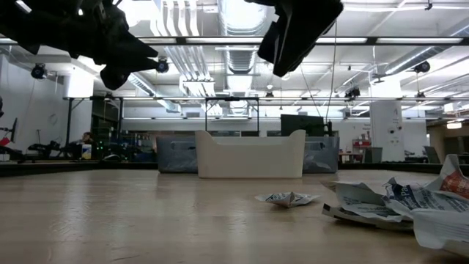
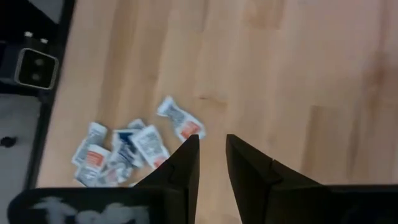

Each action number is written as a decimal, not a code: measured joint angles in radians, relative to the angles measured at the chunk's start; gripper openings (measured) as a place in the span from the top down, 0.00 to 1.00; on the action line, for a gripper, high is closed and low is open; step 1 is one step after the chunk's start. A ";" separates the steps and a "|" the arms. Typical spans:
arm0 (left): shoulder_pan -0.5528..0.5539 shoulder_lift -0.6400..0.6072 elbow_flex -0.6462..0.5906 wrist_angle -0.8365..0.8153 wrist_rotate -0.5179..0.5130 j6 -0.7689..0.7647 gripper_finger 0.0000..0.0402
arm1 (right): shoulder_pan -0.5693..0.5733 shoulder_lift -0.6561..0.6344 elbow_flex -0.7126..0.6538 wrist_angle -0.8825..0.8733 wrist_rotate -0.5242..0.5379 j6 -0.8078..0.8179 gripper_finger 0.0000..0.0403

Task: Pick & Place First Aid Supplies
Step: Put the orange ointment pack into the white bin

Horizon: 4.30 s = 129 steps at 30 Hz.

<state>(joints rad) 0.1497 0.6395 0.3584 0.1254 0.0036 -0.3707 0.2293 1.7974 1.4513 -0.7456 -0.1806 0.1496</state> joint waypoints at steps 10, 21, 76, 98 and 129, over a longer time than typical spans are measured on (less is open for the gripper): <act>0.000 0.000 -0.001 -0.002 0.000 0.018 0.70 | 0.062 0.096 0.000 0.049 -0.003 -0.037 0.74; 0.000 0.000 -0.002 -0.009 0.002 0.043 0.70 | 0.066 0.187 0.000 0.092 -0.007 -0.066 0.60; 0.000 0.000 -0.003 -0.014 0.001 0.023 0.70 | 0.098 0.292 -0.004 0.004 0.162 0.213 0.98; 0.000 0.000 -0.003 -0.014 0.004 0.058 0.70 | 0.098 0.144 -0.002 -0.007 0.181 0.292 0.98; 0.000 0.001 -0.003 -0.014 0.115 0.210 0.70 | -0.404 -0.030 -0.001 0.128 0.315 0.187 0.98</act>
<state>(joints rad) 0.1496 0.6409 0.3550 0.1118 0.1188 -0.1609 -0.1743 1.7672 1.4505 -0.6179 0.1340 0.3365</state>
